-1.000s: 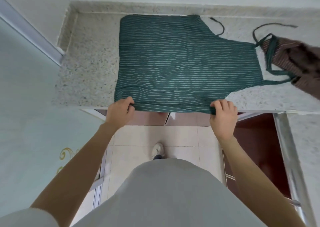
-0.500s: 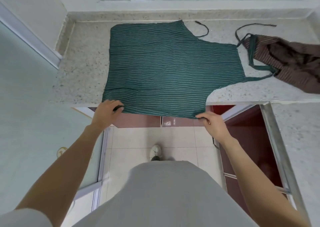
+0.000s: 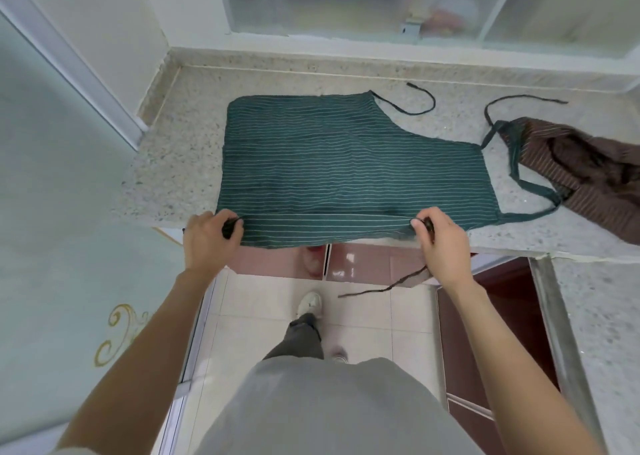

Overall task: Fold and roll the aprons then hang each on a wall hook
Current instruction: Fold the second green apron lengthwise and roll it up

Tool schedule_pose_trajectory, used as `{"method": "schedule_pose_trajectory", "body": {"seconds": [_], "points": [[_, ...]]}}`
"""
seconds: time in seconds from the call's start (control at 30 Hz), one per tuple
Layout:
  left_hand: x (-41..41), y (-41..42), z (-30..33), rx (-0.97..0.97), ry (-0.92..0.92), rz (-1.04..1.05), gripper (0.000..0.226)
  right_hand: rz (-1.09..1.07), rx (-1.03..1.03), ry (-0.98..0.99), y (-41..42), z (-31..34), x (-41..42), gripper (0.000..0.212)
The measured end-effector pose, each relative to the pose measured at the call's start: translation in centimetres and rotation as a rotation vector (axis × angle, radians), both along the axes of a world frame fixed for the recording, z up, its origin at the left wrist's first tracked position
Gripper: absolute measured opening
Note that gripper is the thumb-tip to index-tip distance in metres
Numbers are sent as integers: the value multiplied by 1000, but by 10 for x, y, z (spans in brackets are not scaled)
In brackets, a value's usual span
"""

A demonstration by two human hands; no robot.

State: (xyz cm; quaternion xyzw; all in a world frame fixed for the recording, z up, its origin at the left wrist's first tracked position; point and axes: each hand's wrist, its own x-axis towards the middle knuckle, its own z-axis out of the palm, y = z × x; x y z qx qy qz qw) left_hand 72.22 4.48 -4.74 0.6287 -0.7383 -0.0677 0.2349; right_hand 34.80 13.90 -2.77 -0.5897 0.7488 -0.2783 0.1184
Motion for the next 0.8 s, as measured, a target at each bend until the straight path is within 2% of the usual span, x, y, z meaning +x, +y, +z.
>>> {"method": "schedule_pose_trajectory", "body": {"seconds": [0.13, 0.27, 0.6, 0.7, 0.8], "points": [[-9, -63, 19, -95, 18, -20, 26, -13, -93, -25, -68, 28, -18, 17], [-19, -137, 26, -143, -39, -49, 19, -7, -99, 46, -142, 43, -25, 20], [-43, -313, 34, -78, -146, -89, 22, -117, -34, 29, -323, 62, -33, 27], [-46, -350, 23, -53, -173, -116, 22, -116, 32, 12, -367, 49, -37, 26], [-55, -384, 4, 76, -234, -114, 26, -64, 216, -93, -408, 26, -44, 21]]}}
